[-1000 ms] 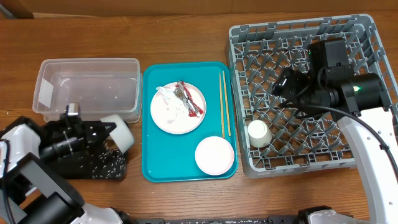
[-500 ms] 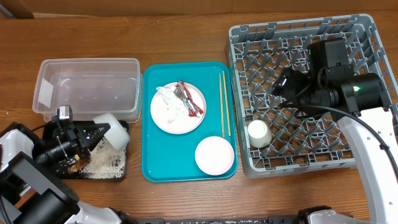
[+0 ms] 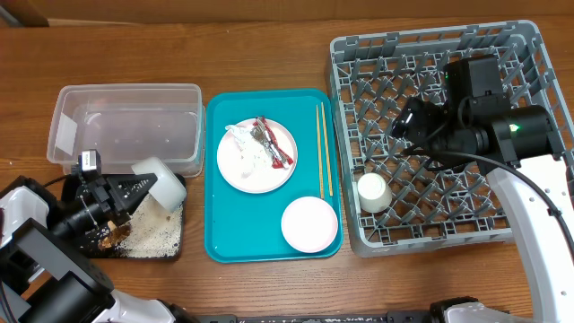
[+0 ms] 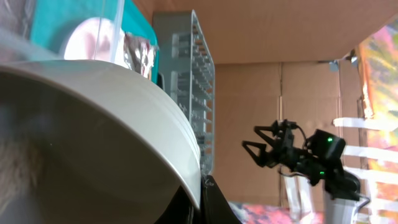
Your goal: Sort waste into correct bins and load items into the dishwasher
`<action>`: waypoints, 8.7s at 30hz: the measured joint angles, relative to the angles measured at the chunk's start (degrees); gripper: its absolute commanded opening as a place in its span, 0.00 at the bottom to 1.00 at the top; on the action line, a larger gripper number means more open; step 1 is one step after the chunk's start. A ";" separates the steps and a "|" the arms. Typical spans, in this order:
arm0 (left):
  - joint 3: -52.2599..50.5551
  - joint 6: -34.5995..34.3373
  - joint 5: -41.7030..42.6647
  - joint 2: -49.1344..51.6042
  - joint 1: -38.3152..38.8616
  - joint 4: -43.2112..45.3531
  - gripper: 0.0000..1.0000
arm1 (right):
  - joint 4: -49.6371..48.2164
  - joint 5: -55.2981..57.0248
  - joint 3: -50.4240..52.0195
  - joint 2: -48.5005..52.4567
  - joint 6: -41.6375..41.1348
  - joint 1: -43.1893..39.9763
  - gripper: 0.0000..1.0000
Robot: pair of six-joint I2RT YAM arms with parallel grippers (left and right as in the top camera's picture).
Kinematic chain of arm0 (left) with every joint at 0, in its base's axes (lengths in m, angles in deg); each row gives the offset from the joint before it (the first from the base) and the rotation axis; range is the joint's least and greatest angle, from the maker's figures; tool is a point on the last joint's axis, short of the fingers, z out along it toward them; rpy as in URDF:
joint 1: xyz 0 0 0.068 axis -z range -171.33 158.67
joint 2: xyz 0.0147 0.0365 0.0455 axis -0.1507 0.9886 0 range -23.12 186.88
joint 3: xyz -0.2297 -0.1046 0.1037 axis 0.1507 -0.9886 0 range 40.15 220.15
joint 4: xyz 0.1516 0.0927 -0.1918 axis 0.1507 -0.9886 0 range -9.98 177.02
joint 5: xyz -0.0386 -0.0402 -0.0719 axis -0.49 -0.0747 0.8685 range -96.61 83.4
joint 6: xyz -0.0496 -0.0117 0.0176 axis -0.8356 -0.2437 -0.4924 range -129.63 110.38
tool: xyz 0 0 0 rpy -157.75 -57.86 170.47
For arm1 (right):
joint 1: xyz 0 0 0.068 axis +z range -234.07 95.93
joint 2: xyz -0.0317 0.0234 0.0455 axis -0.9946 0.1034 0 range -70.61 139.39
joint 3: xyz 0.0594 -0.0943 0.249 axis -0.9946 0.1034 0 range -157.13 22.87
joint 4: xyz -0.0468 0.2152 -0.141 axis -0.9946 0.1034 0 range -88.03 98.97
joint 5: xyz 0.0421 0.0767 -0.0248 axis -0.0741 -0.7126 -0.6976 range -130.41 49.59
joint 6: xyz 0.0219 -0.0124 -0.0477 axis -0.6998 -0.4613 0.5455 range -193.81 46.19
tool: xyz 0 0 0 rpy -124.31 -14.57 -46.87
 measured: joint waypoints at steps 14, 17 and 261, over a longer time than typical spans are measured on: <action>-0.07 0.55 -1.03 0.04 0.00 -1.20 0.04 | -0.22 -0.02 0.00 0.00 0.00 0.00 0.89; -0.07 0.96 -1.44 0.04 0.79 -1.79 0.04 | -0.26 -0.02 0.00 0.00 -0.04 0.00 0.89; -10.95 -48.63 -77.68 -59.82 56.57 77.02 1.00 | 1.90 0.66 0.00 0.00 0.02 0.00 1.00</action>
